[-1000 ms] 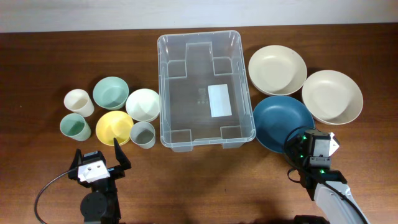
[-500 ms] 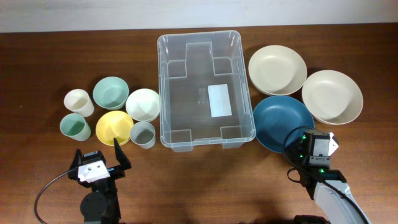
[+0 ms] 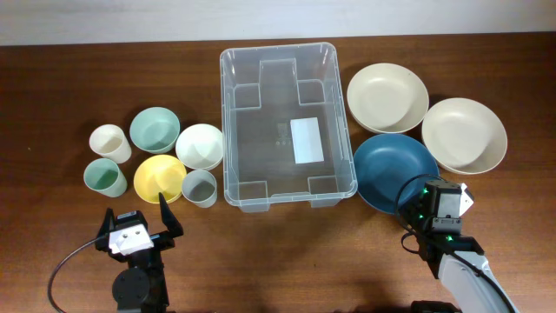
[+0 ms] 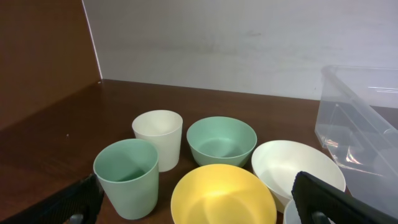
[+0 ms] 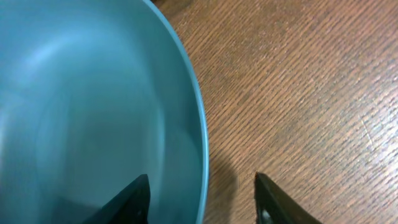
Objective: Pack container
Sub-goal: 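Lower the right gripper and pinch the teal plate's rim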
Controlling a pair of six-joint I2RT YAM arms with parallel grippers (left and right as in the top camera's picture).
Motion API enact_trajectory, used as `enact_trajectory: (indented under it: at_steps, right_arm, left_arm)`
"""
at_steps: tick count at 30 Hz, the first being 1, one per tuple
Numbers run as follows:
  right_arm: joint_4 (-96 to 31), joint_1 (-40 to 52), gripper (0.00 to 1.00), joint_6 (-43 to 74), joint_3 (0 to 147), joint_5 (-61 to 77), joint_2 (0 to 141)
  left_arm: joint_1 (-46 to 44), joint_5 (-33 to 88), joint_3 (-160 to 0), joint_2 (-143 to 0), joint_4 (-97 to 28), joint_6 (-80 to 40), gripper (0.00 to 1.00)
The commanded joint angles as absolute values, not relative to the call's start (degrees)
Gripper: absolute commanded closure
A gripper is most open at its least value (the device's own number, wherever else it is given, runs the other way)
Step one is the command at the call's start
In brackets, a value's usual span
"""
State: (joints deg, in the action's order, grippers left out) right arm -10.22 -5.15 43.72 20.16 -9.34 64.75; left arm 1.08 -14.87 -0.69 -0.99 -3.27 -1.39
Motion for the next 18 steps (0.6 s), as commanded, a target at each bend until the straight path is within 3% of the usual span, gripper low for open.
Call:
enact_trajectory:
  at_steps: [1, 12, 18]
  right_arm:
    - [-10.07, -4.99, 0.54, 44.03, 21.39, -9.72, 65.04]
    - [-10.09, -4.99, 0.64, 44.03, 21.37, -9.74, 65.04]
    - [-10.04, -4.99, 0.76, 44.03, 21.32, -9.74, 65.04]
  left_arm:
    - [0.89, -15.29, -0.58, -0.78, -3.51, -1.93, 0.01]
    - [0.89, -15.27, -0.58, -0.78, -3.51, -1.93, 0.0]
    - [0.89, -15.27, -0.58, -0.78, -3.51, -1.93, 0.01]
